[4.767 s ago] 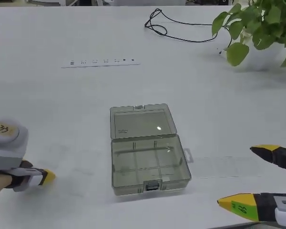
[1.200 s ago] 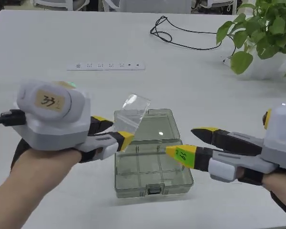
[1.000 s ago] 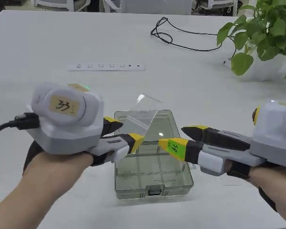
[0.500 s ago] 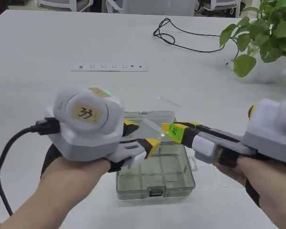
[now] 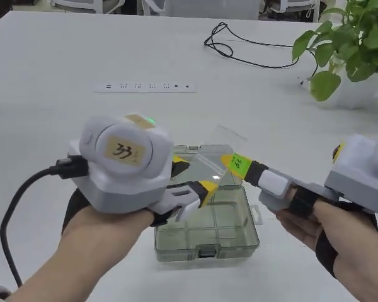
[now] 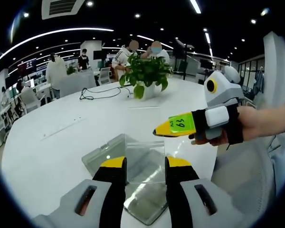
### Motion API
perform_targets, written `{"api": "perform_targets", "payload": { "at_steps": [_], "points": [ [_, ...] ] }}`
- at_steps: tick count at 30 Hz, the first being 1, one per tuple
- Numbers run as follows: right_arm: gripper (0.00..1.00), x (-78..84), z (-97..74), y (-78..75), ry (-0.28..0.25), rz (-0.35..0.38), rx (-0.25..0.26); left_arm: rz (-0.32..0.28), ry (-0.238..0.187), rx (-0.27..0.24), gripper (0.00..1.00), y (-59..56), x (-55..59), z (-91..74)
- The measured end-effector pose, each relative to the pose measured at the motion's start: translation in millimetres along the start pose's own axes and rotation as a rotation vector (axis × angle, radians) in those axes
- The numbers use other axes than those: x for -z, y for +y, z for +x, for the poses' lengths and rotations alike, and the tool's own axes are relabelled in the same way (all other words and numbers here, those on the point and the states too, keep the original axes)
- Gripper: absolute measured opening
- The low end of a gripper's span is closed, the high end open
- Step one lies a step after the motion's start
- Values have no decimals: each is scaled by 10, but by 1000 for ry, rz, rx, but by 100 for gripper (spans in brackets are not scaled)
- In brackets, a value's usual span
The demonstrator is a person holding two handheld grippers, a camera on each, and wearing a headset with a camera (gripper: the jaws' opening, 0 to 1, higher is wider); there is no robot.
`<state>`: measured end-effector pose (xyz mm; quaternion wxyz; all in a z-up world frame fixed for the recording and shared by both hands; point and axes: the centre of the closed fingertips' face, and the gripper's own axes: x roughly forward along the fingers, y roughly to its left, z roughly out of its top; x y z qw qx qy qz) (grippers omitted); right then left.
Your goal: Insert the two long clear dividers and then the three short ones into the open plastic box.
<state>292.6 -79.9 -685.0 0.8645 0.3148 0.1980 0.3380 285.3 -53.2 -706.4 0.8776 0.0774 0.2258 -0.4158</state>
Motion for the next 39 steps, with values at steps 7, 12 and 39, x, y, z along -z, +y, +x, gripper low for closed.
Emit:
{"api": "perform_targets", "payload": {
  "at_steps": [7, 12, 39],
  "points": [
    [7, -18, -8, -3, -24, 31, 2, 1, -27, -16, 30, -9, -55, 20],
    [4, -19, -14, 11, -36, 56, -4, -3, -34, -22, 30, -12, -65, 33],
    [2, 48, -44, -56, 2, 72, 41, 59, -11, 14, 56, -119, 44, 53]
  ]
}}
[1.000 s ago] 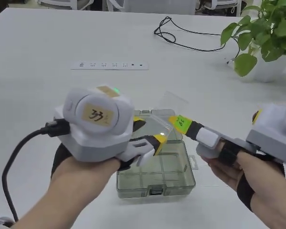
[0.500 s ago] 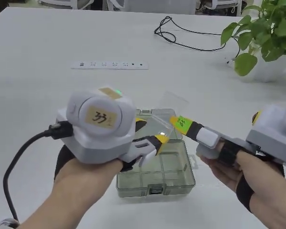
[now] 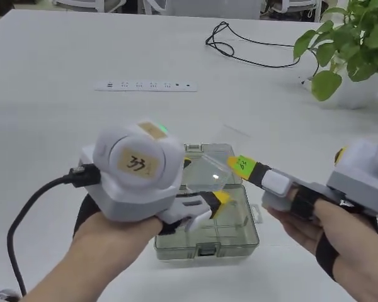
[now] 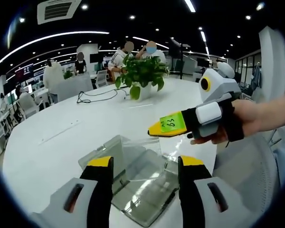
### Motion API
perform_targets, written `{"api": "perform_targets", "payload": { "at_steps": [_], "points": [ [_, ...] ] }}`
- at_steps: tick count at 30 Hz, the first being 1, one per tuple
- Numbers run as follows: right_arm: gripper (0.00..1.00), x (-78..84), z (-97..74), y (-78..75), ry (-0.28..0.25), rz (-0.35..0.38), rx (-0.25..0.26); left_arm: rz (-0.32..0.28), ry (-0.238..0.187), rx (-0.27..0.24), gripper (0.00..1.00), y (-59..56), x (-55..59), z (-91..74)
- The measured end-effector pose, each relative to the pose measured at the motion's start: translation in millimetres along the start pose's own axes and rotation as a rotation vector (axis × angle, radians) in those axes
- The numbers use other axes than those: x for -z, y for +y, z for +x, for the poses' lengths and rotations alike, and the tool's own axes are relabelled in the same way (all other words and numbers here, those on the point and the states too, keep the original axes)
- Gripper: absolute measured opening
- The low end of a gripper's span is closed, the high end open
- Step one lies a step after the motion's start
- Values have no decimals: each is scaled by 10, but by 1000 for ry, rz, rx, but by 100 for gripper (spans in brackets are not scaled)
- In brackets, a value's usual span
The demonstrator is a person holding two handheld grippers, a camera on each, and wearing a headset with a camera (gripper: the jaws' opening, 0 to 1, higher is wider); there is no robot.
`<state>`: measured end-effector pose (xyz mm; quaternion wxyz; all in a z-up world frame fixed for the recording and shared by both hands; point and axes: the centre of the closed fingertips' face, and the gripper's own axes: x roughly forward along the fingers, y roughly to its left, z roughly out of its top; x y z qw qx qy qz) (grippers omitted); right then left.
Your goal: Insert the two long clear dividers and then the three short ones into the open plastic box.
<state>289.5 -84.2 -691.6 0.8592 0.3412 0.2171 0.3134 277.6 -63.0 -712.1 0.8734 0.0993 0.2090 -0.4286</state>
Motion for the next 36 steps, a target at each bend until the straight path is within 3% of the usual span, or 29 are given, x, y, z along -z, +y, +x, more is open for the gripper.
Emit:
{"api": "perform_targets", "payload": {
  "at_steps": [9, 12, 14, 19, 21, 27, 33, 36],
  "points": [
    [2, -12, -66, -17, 13, 8, 14, 21, -2, -16, 70, 18, 7, -101],
    [2, -11, -96, -12, 35, 6, 13, 40, 10, -55, 83, 61, 30, -157],
    [2, -7, -115, -7, 53, 10, 8, 39, 6, -58, 85, 39, 34, -224],
    [2, -14, -170, -10, 106, 5, -1, 52, 19, -74, 100, -5, 64, -312],
    [2, -39, -199, 6, 117, 1, -6, 79, 9, -89, 100, -20, 43, -366],
    [2, -82, -270, 8, 190, -25, -11, 98, 42, -122, 100, 6, 66, -452],
    [2, -81, -288, -31, 221, -45, 9, 119, 40, -136, 98, 29, 87, -541],
    [2, -44, -296, -54, 240, -58, 41, 127, 29, -120, 99, 66, 117, -587]
  ]
}}
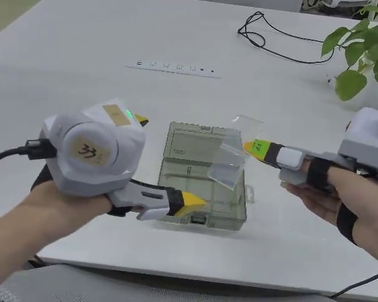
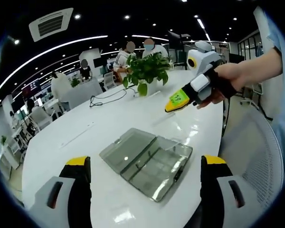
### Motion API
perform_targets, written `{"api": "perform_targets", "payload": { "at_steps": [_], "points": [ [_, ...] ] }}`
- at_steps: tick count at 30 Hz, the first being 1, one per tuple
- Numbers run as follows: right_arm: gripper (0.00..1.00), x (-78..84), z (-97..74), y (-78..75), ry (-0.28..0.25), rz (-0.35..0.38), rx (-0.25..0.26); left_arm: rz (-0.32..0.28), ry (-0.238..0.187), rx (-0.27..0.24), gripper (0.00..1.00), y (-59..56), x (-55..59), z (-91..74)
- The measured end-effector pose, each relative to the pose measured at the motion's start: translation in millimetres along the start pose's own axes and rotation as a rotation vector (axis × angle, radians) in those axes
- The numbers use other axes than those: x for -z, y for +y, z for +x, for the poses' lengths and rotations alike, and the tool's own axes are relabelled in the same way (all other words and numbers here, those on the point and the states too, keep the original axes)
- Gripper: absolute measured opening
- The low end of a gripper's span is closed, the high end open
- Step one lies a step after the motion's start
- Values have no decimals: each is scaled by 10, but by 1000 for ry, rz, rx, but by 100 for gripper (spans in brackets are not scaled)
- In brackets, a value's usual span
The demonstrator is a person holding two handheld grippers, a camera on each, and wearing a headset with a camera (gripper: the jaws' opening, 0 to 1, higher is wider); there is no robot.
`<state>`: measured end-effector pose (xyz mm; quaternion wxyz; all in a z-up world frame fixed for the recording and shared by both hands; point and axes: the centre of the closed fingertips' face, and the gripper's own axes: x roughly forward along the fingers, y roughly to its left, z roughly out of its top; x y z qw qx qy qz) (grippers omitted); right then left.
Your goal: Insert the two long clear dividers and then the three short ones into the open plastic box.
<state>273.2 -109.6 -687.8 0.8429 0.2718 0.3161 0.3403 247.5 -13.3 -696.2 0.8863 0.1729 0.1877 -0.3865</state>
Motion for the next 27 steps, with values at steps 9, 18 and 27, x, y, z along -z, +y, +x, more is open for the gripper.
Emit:
{"api": "perform_targets", "payload": {
  "at_steps": [9, 18, 27],
  "points": [
    [2, 111, 8, -16, 19, 16, 158, 44, -27, 144, 96, 103, 186, -88],
    [2, 202, 21, -88, 119, 8, 342, 59, -56, 265, 93, 289, 394, -123],
    [2, 213, 69, -170, 249, 14, 457, 52, -101, 345, 91, 381, 485, -86]
  ]
}}
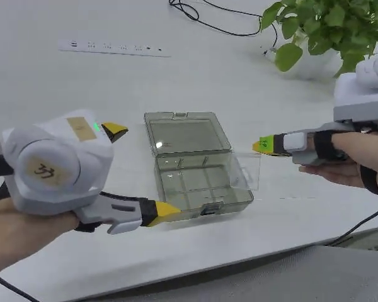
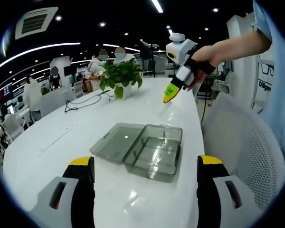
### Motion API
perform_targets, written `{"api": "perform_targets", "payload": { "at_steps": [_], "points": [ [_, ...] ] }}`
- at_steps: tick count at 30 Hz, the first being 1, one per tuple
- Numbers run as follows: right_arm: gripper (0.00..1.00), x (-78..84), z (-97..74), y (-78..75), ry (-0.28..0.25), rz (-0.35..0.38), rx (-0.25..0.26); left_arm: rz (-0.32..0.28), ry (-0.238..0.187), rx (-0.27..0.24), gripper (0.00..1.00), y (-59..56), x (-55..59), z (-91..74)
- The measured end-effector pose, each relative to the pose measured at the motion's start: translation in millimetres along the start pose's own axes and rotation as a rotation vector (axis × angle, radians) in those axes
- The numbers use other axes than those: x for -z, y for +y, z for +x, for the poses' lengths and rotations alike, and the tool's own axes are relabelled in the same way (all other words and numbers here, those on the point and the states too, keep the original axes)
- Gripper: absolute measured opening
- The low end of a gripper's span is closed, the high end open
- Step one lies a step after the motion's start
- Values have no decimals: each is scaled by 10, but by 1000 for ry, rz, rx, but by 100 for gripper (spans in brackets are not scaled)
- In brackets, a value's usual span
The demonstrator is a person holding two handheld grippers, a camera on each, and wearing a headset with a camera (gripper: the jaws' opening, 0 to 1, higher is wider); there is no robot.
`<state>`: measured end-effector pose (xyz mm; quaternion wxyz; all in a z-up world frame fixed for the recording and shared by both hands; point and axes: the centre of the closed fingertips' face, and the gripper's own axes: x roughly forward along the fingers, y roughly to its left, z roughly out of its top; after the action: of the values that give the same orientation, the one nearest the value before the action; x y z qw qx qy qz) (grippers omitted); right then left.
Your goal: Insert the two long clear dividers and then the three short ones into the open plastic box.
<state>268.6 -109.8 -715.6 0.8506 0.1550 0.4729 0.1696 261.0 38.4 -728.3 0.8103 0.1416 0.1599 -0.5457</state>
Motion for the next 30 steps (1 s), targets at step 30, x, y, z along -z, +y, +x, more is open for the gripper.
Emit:
{"api": "perform_targets", "payload": {
  "at_steps": [30],
  "points": [
    [2, 61, 409, -59, 417, 23, 155, -12, -76, 136, 88, 128, 74, 235]
  ]
}}
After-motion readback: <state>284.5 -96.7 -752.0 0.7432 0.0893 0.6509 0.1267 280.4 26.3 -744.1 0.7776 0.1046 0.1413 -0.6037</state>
